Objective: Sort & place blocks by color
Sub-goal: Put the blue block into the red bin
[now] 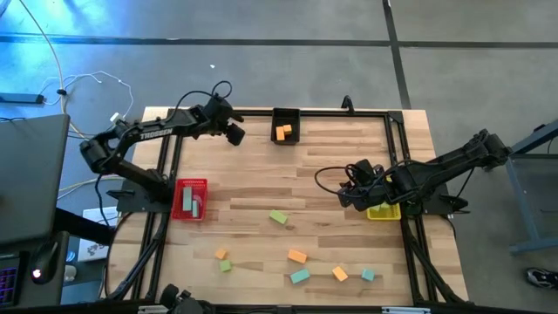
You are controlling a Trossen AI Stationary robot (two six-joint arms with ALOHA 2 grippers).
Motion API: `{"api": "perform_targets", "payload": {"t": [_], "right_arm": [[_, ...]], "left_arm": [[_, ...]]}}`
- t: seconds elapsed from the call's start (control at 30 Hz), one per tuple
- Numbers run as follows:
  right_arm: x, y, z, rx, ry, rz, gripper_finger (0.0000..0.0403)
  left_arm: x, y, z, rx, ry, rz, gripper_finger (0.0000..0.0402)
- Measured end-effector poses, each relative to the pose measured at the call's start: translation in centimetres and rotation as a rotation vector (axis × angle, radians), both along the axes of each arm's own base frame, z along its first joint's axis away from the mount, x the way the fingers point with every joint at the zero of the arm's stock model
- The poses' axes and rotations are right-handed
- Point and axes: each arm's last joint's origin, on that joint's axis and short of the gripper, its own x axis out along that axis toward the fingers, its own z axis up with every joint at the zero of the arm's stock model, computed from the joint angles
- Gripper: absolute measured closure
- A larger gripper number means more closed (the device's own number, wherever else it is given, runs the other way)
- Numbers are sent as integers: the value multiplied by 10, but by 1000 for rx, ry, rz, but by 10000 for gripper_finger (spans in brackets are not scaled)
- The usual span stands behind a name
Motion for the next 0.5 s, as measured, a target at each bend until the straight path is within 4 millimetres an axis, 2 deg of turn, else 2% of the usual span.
{"api": "perform_targets", "payload": {"t": [0.5], "right_arm": [[0,0,0,-1,-1,0,215]], "left_arm": [[4,5,-20,-56,48,16,200]]}}
